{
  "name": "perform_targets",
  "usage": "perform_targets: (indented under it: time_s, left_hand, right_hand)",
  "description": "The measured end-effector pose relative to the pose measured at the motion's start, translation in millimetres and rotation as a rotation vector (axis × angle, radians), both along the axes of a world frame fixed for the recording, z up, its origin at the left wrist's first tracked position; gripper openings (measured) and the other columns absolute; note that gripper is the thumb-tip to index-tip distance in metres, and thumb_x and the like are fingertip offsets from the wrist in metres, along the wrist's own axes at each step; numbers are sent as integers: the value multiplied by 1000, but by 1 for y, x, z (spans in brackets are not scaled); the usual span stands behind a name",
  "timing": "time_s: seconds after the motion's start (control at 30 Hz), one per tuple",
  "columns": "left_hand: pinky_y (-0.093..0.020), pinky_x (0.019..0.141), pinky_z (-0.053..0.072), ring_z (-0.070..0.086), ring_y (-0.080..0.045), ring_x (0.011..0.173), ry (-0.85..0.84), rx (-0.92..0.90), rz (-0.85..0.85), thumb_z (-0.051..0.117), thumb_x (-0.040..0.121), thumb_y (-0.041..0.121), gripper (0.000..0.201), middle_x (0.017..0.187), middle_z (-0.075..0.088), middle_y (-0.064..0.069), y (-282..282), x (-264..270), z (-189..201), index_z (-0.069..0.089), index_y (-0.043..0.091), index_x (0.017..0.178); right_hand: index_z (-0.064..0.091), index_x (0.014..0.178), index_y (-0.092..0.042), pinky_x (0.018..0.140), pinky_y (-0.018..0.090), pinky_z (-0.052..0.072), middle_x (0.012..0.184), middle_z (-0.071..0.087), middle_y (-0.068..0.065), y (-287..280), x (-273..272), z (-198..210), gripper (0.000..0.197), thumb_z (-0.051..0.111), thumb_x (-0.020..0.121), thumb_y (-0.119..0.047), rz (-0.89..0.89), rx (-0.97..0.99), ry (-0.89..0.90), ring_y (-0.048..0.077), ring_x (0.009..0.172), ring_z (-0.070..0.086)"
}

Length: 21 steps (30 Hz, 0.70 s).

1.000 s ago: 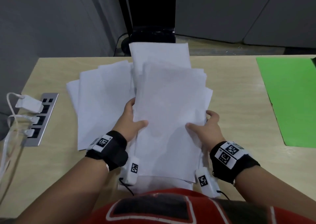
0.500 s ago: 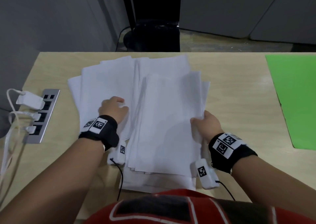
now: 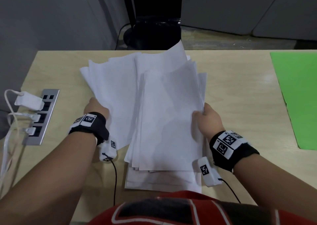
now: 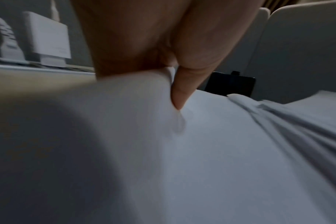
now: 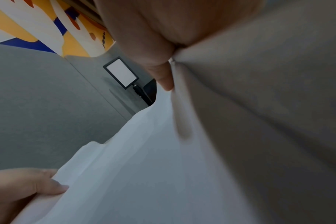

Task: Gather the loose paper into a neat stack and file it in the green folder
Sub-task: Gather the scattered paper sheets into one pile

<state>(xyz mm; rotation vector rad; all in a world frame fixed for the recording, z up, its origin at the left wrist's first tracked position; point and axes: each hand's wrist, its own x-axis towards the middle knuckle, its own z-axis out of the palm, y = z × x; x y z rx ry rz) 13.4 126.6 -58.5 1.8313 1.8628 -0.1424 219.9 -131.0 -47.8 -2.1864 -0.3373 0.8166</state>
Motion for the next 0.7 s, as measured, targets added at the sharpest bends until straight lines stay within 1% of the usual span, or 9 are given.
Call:
perform_targets:
  time_s: [0.17, 0.23, 0.3, 0.37, 0.47, 0.5, 0.57, 0.63, 0.7]
  left_hand:
    - [-30, 87, 39, 54, -34, 114, -83, -152, -380, 57, 86, 15, 44, 127, 57, -16, -33, 15, 3, 45, 5, 127]
    - [-32, 92, 42, 54, -31, 114, -112, -254, -472, 59, 85, 18, 45, 128, 57, -13, -47, 19, -2, 47, 8, 127]
    - [-34, 96, 44, 56, -28, 111, -205, -336, -433, 56, 83, 20, 40, 124, 60, -9, -58, 20, -4, 52, 12, 122]
    - [-33, 97, 42, 56, -23, 110, -399, -385, -261, 51, 83, 38, 36, 122, 62, -2, -65, 21, 0, 57, 22, 115]
    - [-36, 107, 36, 51, -15, 118, -583, -404, -114, 47, 71, 71, 73, 125, 54, 10, -74, 24, 7, 49, 25, 127]
    - [-35, 104, 39, 54, -13, 114, -603, -389, -138, 56, 71, 67, 69, 122, 57, 11, -79, 25, 7, 49, 24, 126]
    - [-32, 95, 46, 61, -13, 99, -571, -378, -242, 76, 72, 36, 49, 108, 64, 8, -94, 29, 6, 52, 25, 114]
    - [-37, 93, 49, 65, -20, 98, -527, -420, -282, 80, 67, 15, 49, 106, 68, 1, -106, 33, -2, 55, 23, 109]
    - [-40, 93, 50, 66, -26, 98, -513, -446, -262, 77, 67, 9, 47, 106, 69, -5, -112, 31, -9, 59, 18, 110]
  right_hand:
    - [54, 102, -24, 77, 30, 44, 93, 62, -3, -1, 0, 4, 18, 48, 87, -16, -43, 50, 84, 25, 92, 60]
    - [56, 101, -22, 79, 34, 49, 94, 64, 0, -4, -1, 4, 18, 49, 86, -16, -41, 43, 109, 27, 92, 62]
    - [54, 100, -18, 79, 35, 50, 94, 64, 3, -6, -1, 3, 15, 51, 86, -16, -27, 29, 110, 29, 93, 62]
    - [50, 104, -14, 79, 35, 49, 99, 62, 6, -8, -1, 2, 18, 54, 87, -18, -12, 5, 97, 31, 94, 61]
    - [38, 125, -10, 87, 39, 48, 113, 59, 9, -10, -3, 7, 45, 60, 88, -23, 5, 21, 117, 29, 99, 58]
    - [31, 132, -12, 90, 39, 48, 116, 58, 8, -9, -4, 9, 55, 62, 88, -24, 18, 43, 146, 28, 101, 58]
    - [14, 144, -18, 98, 41, 47, 120, 56, 4, -11, -8, 13, 76, 64, 88, -25, 79, 81, 192, 26, 106, 58]
    - [1, 149, -26, 103, 41, 44, 124, 55, 3, -11, -13, 11, 89, 65, 87, -27, 162, 77, 212, 25, 112, 57]
    - [1, 150, -27, 104, 40, 43, 124, 54, 2, -12, -15, 8, 91, 66, 86, -26, 158, 67, 213, 24, 112, 57]
